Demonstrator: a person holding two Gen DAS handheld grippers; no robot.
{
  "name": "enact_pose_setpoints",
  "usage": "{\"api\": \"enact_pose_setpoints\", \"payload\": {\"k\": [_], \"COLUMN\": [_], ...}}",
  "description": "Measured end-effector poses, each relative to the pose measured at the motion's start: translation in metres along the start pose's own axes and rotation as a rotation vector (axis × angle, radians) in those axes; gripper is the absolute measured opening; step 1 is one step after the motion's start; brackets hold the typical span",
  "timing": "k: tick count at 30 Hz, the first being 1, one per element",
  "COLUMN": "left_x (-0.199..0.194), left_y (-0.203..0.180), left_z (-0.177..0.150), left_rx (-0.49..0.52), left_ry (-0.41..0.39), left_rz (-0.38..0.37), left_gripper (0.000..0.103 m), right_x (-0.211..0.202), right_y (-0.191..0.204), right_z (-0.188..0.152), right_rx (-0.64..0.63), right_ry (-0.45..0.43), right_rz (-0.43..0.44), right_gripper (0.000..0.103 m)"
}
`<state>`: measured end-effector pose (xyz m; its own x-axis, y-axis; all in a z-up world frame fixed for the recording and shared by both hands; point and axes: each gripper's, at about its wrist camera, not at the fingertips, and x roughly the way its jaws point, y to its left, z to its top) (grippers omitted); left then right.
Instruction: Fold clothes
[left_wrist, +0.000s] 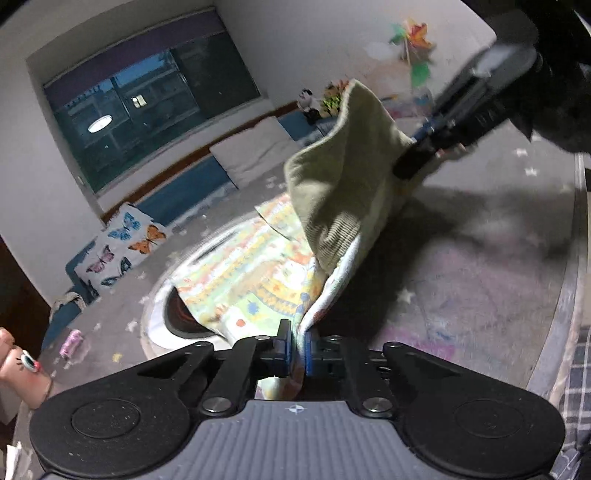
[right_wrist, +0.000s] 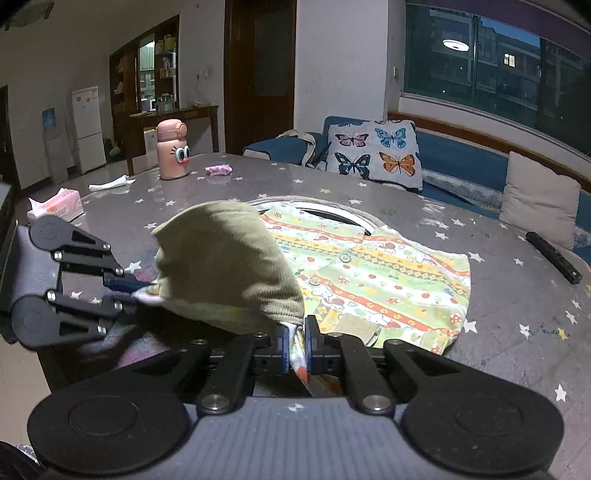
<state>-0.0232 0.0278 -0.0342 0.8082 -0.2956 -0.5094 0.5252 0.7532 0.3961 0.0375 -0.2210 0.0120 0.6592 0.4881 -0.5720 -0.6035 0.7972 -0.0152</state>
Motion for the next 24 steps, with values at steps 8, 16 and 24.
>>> {"api": "enact_pose_setpoints", "payload": {"k": [8,16,24], "left_x": [-0.061,-0.127,-0.105], "left_y": [0.003,0.002,0.027], "left_z": [0.011,0.016,0.032], "left_rx": [-0.042,-0.093,-0.14], "left_ry": [-0.044,-0.042,-0.069], "left_rz": [-0.047,-0.113,-0.084], "left_gripper": [0.006,0.006,0.006], "right_x": [-0.044,-0.102,-0.098], "right_y": [0.013,0.043,0.038], "right_z": [-0.003,-0.013,0.008], "right_rx": [-0.008,-0.029,-0.035], "right_ry": [-0.025,0.002,-0.014], "right_rz": [0.054,0.161,0.151], "right_gripper": [0.006,0.006,0.006]}}
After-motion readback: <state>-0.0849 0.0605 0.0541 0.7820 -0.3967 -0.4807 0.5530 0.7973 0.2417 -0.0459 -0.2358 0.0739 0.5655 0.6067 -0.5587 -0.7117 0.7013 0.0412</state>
